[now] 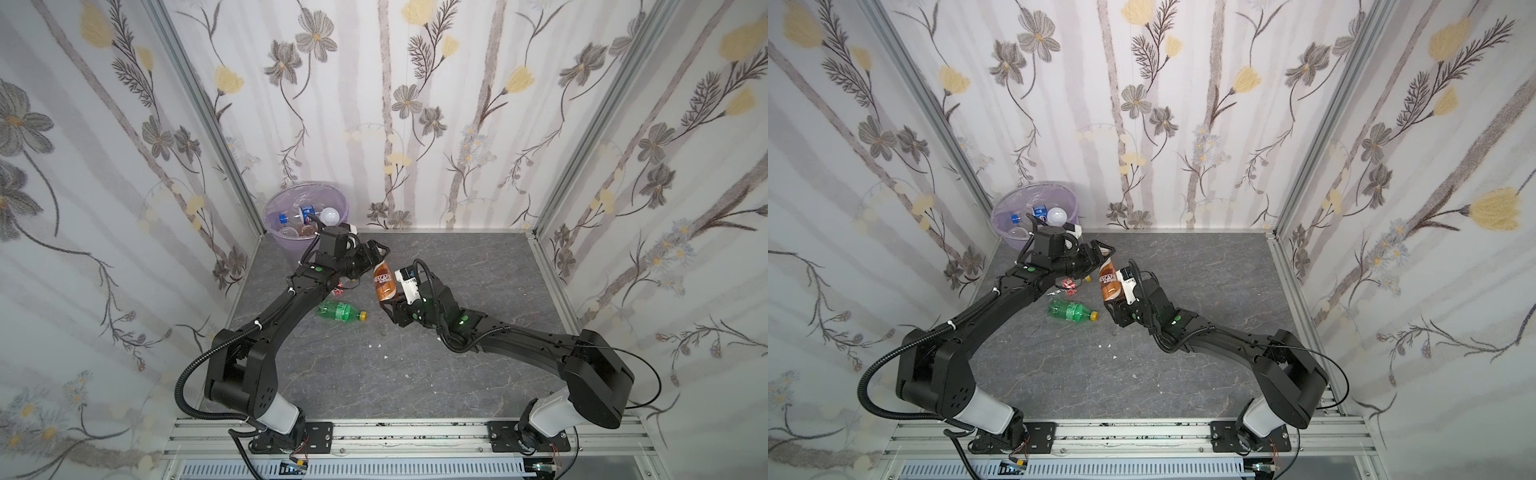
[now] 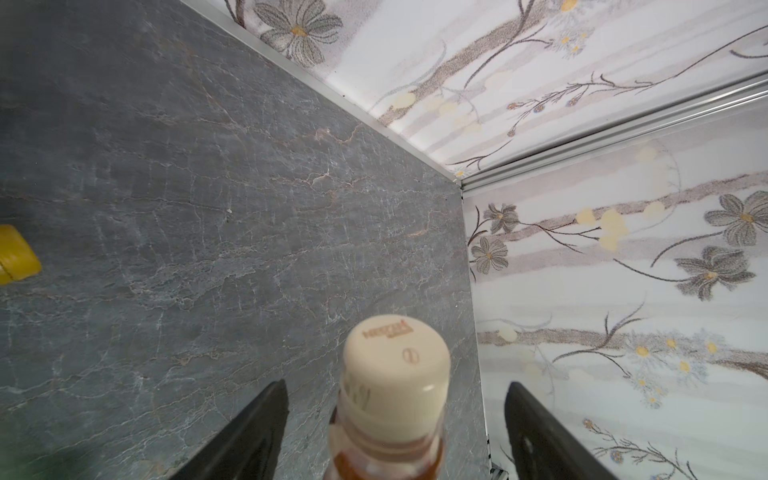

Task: Throw the plastic bottles in the bin
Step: 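Raise the Nescafe bottle toward the left gripper while the left gripper grasps its cap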

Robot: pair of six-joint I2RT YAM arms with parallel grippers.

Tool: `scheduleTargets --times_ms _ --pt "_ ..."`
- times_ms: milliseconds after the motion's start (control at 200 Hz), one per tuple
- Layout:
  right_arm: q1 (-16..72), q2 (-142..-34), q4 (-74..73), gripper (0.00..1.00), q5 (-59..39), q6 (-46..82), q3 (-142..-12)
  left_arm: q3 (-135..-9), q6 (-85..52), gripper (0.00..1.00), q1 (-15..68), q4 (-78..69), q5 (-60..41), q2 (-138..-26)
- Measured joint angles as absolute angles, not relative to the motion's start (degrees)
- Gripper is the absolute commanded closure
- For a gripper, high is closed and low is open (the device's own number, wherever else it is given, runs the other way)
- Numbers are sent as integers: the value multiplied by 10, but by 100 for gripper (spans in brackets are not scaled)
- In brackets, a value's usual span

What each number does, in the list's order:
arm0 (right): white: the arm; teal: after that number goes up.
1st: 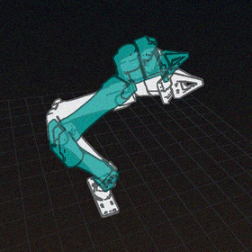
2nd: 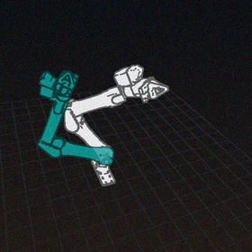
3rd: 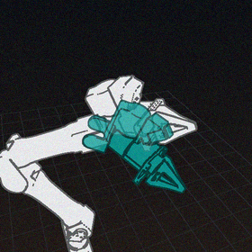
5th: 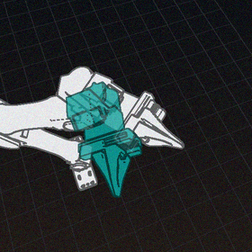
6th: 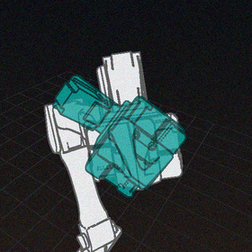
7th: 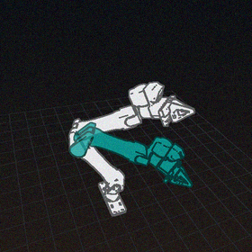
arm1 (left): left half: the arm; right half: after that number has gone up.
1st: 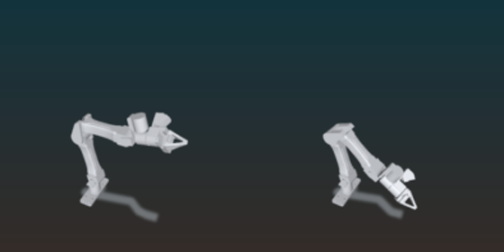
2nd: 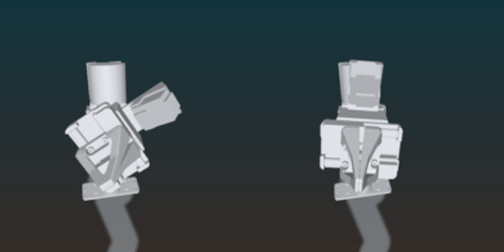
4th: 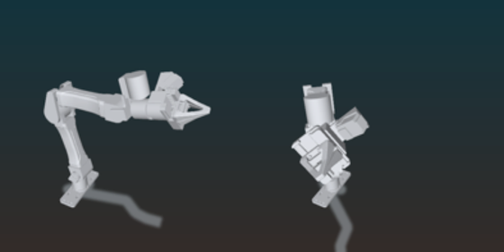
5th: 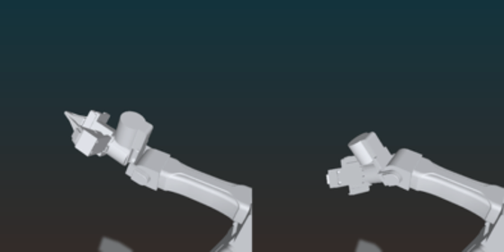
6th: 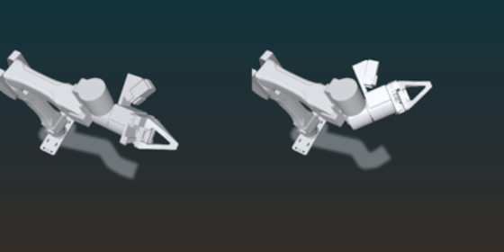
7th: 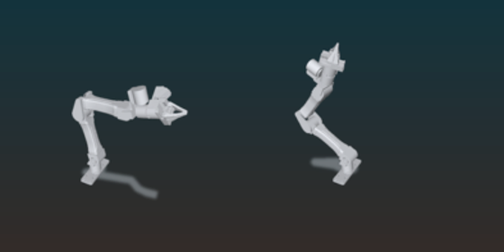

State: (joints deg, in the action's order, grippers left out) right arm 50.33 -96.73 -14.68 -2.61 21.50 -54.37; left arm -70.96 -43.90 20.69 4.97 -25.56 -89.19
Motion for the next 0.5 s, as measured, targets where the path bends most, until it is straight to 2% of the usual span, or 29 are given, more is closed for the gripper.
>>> scheduleTargets --times_ms 335,435,500 --pt "507 -965 -159 45 -26 209 -541 -731 -432 59 220 50 -236 -908" --pt "507 -964 -160 34 -23 209 -541 -731 -422 68 220 50 -234 -908" --pt "506 -964 -159 28 -21 209 -543 -731 -418 71 222 50 -224 -906"
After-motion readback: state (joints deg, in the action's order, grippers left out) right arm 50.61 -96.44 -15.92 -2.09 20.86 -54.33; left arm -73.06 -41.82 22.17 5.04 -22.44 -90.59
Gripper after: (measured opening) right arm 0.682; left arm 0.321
